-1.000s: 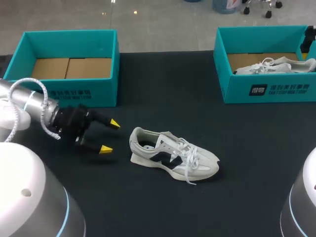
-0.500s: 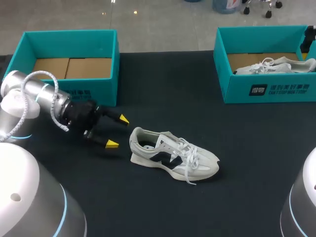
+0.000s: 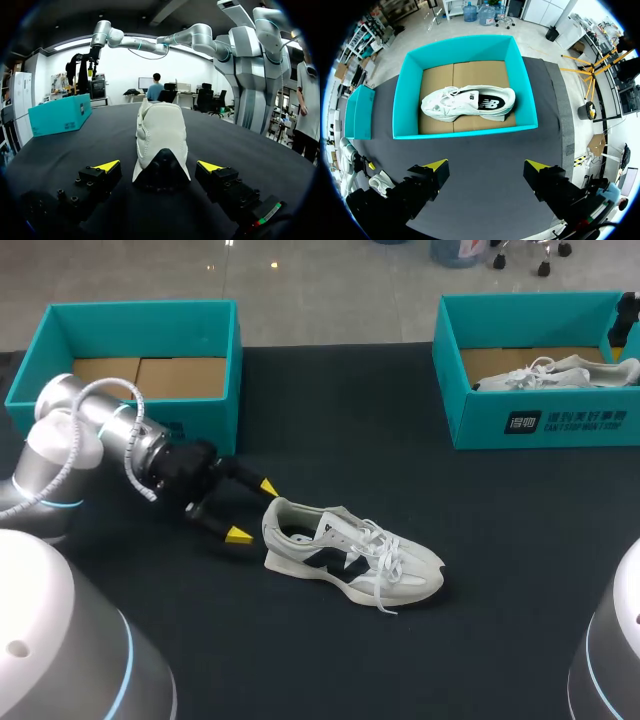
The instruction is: Take the shoe out of the shoebox, open the shoe tongue, remove and reinsert the insole, then place the shoe into the shoebox
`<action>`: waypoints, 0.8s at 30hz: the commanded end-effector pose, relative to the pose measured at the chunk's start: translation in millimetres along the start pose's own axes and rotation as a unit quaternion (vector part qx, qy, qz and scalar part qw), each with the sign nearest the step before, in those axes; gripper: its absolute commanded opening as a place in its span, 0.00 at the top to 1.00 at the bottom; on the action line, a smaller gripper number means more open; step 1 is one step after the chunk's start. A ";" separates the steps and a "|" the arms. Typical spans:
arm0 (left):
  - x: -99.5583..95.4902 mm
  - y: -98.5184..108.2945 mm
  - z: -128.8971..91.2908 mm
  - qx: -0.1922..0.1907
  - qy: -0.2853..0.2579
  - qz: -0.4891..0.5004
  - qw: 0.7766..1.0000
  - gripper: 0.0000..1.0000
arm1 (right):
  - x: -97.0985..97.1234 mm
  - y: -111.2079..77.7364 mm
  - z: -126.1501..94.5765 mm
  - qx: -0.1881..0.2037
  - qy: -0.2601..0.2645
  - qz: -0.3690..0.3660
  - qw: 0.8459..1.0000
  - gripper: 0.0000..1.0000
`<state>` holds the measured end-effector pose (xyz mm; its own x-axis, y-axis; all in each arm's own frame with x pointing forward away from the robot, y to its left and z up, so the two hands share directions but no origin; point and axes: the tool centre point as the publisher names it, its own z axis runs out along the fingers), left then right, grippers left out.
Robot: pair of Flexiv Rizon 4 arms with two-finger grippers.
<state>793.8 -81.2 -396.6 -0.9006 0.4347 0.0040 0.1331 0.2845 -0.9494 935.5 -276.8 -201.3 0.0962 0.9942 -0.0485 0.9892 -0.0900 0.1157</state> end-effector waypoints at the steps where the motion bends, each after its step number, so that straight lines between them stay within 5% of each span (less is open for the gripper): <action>1: -6.0 2.1 8.7 0.004 0.019 0.002 1.000 0.00 | -0.2 0.1 0.2 0.000 0.001 0.000 1.000 0.00; 24: -4.0 -4.0 40.7 0.023 0.040 0.003 0.999 0.00 | -0.2 0.1 0.2 0.000 0.001 0.000 1.000 0.00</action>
<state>774.6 -113.8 -401.3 -0.8746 0.4847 0.0138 0.1217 0.2469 -0.9614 935.5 -276.8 -201.3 0.0961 0.9942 -0.0485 0.9892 -0.0900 0.1157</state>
